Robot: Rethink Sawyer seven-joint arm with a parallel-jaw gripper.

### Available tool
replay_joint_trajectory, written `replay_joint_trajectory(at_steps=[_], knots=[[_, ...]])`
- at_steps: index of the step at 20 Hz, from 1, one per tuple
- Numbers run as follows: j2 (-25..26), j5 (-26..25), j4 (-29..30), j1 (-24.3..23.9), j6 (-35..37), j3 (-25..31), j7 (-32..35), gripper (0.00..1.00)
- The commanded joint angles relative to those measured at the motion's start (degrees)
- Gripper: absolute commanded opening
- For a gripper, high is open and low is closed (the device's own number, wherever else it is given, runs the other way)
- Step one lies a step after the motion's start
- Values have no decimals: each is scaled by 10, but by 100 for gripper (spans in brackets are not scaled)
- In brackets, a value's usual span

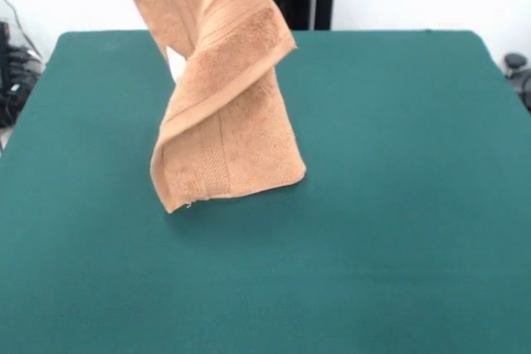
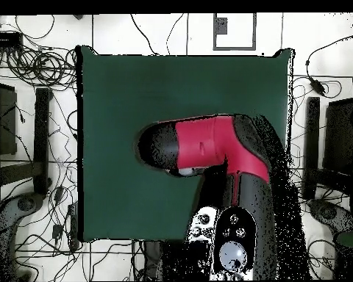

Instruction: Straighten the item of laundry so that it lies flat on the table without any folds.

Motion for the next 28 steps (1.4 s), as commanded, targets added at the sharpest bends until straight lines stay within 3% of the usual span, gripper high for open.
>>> replay_joint_trajectory(at_steps=[1, 6, 14, 22, 28], knots=[[62, 9, 78, 89, -90, -45, 303, 0], [83, 34, 86, 125, -128, -71, 361, 0], [132, 56, 58, 202, -97, -129, 495, 0], [183, 114, 36, 269, -85, -176, 640, 0], [217, 160, 13, 300, -87, -196, 710, 0]])
